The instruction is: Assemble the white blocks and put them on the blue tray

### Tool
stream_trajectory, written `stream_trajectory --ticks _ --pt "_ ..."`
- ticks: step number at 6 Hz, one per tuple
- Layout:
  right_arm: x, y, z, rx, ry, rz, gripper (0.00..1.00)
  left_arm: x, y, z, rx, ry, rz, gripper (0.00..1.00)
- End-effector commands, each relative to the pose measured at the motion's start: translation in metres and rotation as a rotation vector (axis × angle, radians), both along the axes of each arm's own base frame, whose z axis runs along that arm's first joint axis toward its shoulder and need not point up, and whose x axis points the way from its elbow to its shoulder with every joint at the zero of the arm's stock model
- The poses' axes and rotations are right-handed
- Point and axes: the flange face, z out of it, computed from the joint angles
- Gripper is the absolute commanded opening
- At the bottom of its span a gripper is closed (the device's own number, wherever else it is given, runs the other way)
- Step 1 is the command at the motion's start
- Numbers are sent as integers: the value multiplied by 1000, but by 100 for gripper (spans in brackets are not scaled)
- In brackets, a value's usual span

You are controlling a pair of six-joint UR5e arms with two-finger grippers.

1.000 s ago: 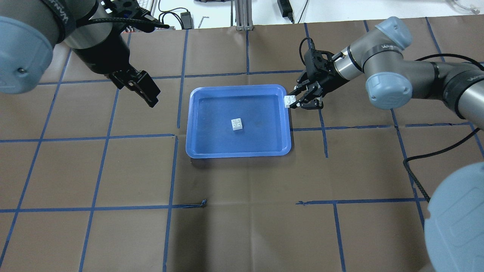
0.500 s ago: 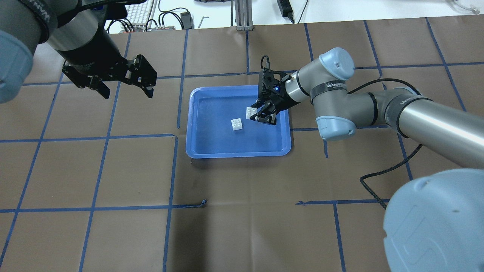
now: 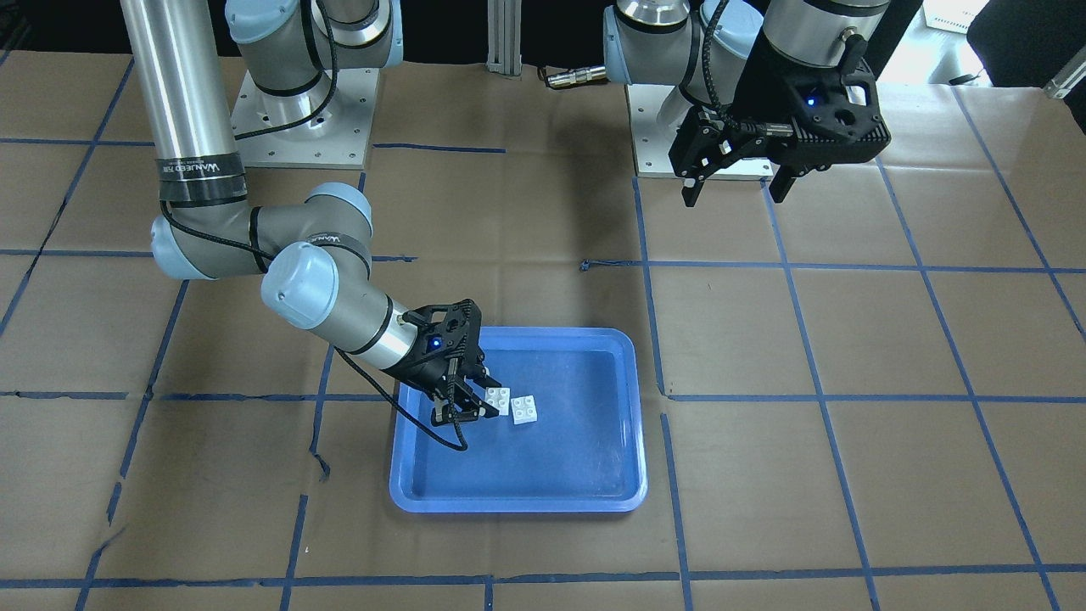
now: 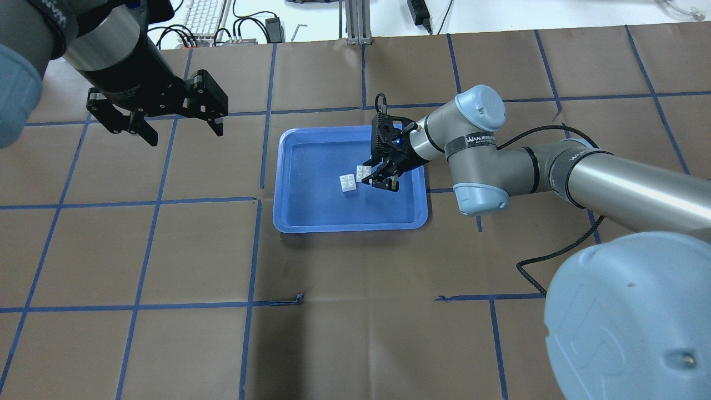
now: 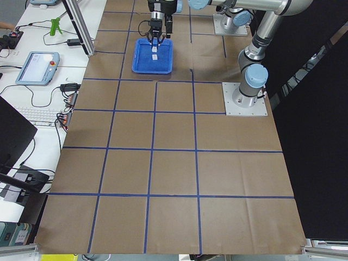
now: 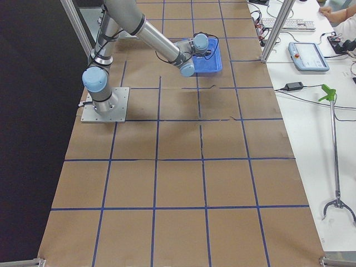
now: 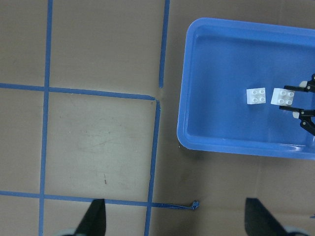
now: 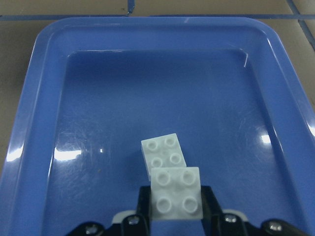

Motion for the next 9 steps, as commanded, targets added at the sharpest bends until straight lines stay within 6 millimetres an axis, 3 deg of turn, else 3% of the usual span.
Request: stream_trajectory --ticks 1,2,9 --pt "-2 -1 -6 -2 25 -5 25 0 0 0 -3 1 3 99" --pt "-2 -1 -16 14 26 -6 25 0 0 0 -1 1 4 99" --pt "3 -4 -28 24 11 -6 25 0 0 0 -1 1 6 99"
